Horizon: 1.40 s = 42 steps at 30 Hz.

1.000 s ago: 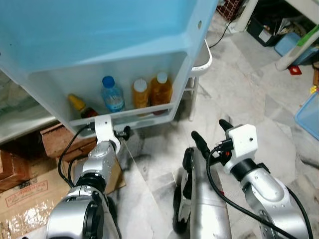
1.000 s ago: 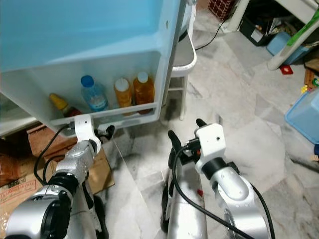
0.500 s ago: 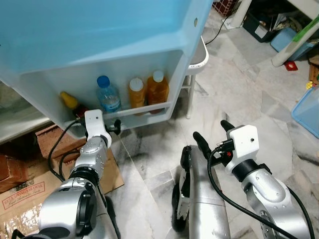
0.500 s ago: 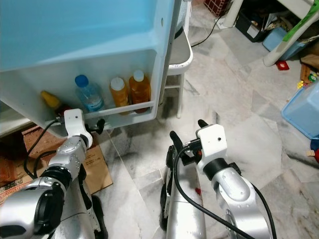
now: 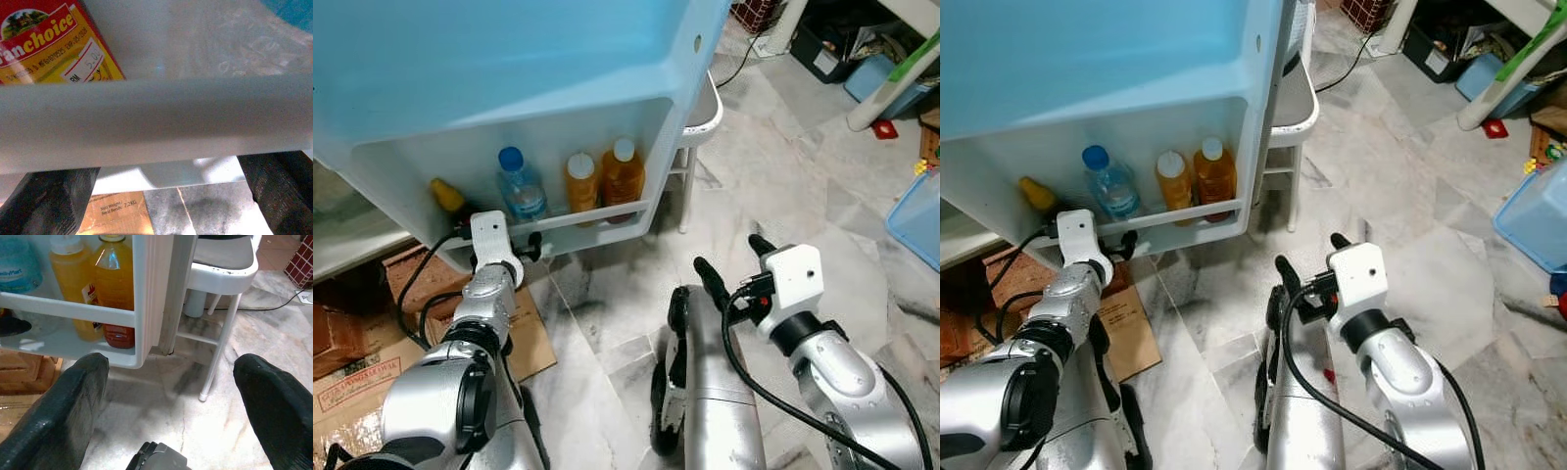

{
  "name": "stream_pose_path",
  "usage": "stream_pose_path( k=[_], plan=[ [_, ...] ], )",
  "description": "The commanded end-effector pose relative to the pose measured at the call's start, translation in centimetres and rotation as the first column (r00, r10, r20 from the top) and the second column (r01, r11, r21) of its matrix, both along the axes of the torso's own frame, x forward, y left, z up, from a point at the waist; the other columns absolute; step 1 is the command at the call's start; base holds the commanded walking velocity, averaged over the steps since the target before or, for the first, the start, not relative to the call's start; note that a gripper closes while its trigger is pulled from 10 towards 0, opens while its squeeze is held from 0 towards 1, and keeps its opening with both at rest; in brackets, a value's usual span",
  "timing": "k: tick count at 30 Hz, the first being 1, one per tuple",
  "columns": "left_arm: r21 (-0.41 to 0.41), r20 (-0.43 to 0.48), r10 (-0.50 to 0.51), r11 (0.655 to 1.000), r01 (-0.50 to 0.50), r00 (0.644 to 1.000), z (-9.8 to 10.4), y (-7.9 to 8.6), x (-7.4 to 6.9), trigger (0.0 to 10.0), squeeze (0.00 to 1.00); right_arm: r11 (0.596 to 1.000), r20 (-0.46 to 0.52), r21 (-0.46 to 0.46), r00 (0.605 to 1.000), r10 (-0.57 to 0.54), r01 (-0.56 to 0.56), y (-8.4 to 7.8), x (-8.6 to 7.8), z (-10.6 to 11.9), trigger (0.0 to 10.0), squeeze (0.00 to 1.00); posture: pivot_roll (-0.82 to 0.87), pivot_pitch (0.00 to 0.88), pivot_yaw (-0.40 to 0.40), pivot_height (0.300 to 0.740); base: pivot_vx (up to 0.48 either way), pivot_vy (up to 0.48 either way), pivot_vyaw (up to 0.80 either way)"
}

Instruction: Restocking fridge

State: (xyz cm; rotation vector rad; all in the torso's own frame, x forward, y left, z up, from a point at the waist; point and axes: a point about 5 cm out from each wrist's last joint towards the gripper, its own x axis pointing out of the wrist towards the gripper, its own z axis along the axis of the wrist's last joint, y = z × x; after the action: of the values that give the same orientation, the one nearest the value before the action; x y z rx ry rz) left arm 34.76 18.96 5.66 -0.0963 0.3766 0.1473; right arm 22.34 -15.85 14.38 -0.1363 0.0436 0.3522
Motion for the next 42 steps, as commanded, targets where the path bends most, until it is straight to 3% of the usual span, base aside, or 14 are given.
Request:
stream_pose_path(
  k=[1,10,20,25,34,41,42],
  plan=[
    [0.004,-0.058,0.069,0.998,-0.069,0.996,-1.0,0.9,-0.8,10.0,0.00,1.000,-0.006,-0.001,1.000,-0.014,0.014,-0.2,-0.1,-0.3,10.0,0.00,-0.23,0.273,-0.066,0.476,0.000,0.000,0.00],
    [0.013,-0.082,0.095,0.995,-0.094,0.992,-1.6,0.8,-1.2,10.0,0.00,1.000,0.000,0.003,1.000,-0.012,0.012,0.0,0.3,-0.3,10.0,0.00,-0.22,0.262,-0.064,0.476,0.000,0.000,0.00],
    [-0.052,-0.112,0.173,0.982,-0.180,0.979,-0.9,2.1,-0.7,10.0,0.00,1.000,0.018,0.001,1.000,-0.017,0.017,-0.1,0.6,-0.2,10.0,0.00,-0.23,0.250,-0.057,0.476,0.000,0.000,0.00],
    [-0.073,-0.105,0.154,0.984,-0.162,0.983,-0.6,1.3,-0.4,10.0,0.00,1.000,0.022,0.002,1.000,-0.017,0.017,0.0,0.7,-0.3,10.0,0.00,-0.22,0.237,-0.048,0.476,0.000,0.000,0.00],
    [-0.189,-0.174,0.179,0.959,-0.211,0.968,-2.9,-0.3,-1.9,10.0,0.00,1.000,0.044,0.024,0.999,0.007,-0.008,0.9,2.4,-0.5,10.0,0.00,-0.15,0.195,-0.035,0.476,0.000,0.000,0.00],
    [-0.170,-0.202,0.211,0.954,-0.246,0.956,-4.1,0.2,-3.4,10.0,0.00,0.999,0.055,0.034,0.998,0.021,-0.023,1.4,3.2,-0.7,10.0,0.00,-0.12,0.173,-0.024,0.476,0.000,0.000,0.00],
    [-0.151,-0.194,0.231,0.953,-0.261,0.954,-4.3,0.8,-4.2,10.0,0.00,0.999,0.058,0.036,0.998,0.023,-0.025,1.5,3.4,-0.8,10.0,0.00,-0.09,0.162,-0.018,0.476,0.000,0.000,0.00]
  ],
)
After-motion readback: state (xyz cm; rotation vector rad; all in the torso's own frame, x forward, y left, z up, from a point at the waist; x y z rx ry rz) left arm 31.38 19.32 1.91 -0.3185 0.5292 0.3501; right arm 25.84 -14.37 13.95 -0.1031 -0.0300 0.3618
